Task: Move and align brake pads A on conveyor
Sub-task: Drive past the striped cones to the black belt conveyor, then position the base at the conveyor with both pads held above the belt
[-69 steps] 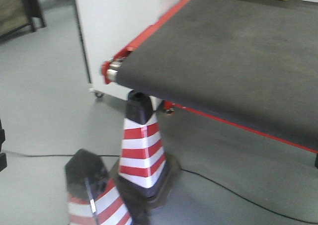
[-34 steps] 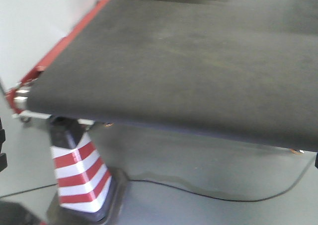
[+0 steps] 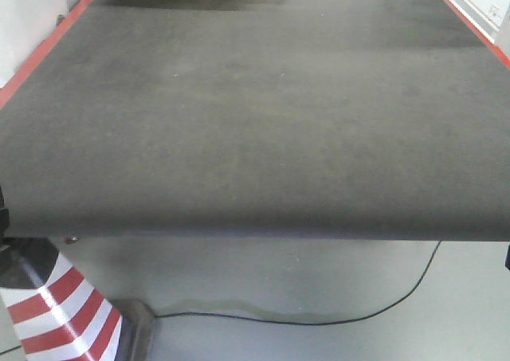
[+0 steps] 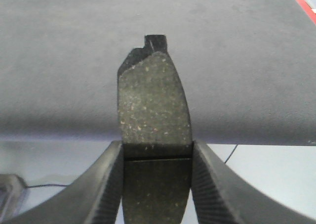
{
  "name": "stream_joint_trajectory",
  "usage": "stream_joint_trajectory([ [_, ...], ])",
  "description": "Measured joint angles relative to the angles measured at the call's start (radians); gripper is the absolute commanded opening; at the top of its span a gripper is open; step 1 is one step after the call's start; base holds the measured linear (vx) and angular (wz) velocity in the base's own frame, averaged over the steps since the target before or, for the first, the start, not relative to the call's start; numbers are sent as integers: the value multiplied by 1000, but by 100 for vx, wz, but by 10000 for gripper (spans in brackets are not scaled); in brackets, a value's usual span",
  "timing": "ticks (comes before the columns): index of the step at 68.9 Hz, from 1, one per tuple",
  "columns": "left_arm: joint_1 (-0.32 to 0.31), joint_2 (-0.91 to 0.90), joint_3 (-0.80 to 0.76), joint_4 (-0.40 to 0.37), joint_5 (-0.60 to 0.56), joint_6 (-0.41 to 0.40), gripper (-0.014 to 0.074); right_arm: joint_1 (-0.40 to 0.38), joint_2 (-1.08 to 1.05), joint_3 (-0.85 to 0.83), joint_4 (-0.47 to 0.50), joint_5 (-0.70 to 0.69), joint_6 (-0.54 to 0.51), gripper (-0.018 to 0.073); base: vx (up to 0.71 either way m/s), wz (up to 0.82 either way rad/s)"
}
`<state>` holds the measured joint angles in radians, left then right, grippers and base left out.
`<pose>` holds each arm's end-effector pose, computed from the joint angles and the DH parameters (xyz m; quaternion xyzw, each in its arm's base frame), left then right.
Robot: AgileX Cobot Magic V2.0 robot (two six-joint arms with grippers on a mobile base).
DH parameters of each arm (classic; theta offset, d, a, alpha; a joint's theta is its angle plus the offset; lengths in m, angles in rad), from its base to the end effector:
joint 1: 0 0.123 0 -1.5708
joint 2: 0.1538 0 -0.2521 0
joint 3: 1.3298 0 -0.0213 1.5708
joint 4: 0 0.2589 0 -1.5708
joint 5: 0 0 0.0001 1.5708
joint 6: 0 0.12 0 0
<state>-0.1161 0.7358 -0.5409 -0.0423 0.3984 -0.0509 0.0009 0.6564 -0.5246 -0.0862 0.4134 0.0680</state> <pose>0.2042 -0.0258 0.2540 0.0155 0.8614 -0.0592 0.5043 0.1934 -0.0040 0.2624 0.0041 0.8487 -0.0173 0.5285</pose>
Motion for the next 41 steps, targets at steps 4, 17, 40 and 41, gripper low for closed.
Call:
stream_joint_trajectory([
  [4, 0, 0, 0, 0, 0, 0, 83, 0, 0, 0, 0, 0, 0, 25, 15, -11],
  [17, 0, 0, 0, 0, 0, 0, 83, 0, 0, 0, 0, 0, 0, 25, 19, -1],
  [40, 0, 0, 0, 0, 0, 0, 83, 0, 0, 0, 0, 0, 0, 25, 27, 4],
  [41, 0, 0, 0, 0, 0, 0, 83, 0, 0, 0, 0, 0, 0, 25, 28, 1],
])
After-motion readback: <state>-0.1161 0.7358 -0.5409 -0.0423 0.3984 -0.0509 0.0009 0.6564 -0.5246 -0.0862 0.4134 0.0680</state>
